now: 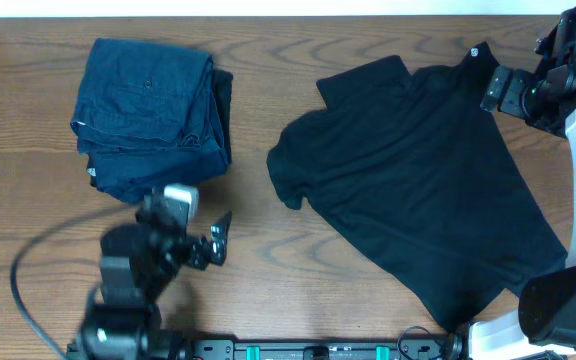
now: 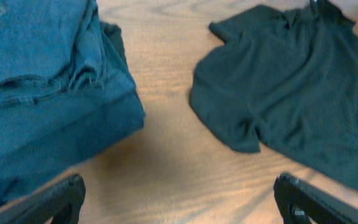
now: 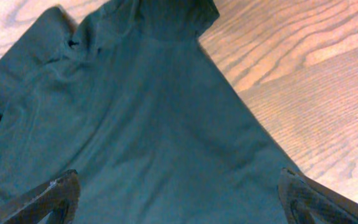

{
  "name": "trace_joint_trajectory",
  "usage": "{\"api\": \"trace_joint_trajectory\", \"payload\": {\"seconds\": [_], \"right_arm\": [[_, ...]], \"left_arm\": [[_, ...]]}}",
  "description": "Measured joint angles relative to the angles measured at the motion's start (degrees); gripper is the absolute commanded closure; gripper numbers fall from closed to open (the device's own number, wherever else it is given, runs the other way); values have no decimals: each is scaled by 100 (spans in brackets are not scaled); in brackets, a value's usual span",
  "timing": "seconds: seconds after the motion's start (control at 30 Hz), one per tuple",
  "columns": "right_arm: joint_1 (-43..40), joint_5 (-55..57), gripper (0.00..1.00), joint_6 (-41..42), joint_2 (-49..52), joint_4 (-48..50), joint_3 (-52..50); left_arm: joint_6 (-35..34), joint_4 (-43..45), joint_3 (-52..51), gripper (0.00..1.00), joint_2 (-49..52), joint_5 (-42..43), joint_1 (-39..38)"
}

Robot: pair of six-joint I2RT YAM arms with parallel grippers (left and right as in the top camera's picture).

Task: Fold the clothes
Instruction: 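Reach the left gripper to the shirt's left sleeve and grasp it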

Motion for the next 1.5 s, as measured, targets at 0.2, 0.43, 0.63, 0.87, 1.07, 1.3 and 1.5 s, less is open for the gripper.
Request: {"api": "trace_joint_trajectory", "payload": {"seconds": [0.2, 0.43, 0.63, 0.87, 1.07, 1.3, 1.5], "right_arm": [[0, 0, 1, 0, 0, 4, -2], [0, 0, 1, 0, 0, 4, -2], [0, 0, 1, 0, 0, 4, -2], [0, 0, 1, 0, 0, 7, -2], [0, 0, 1, 0, 0, 4, -2], [0, 0, 1, 0, 0, 7, -2], [0, 0, 1, 0, 0, 7, -2]], "left_arm": [[-136, -1263, 1633, 2, 2352, 173, -232], [-472, -632, 2133, 2, 4518, 579, -1145], [-595, 306, 2135, 2, 5451, 748, -1593], [-929, 962, 2144, 25, 5777, 570, -1602], [-1976, 1010, 2146, 28, 6175, -63, -1600], [-2546, 1340, 2146, 28, 6655, -267, -1602], [-2898, 1445, 2151, 57, 6913, -334, -1602]]}}
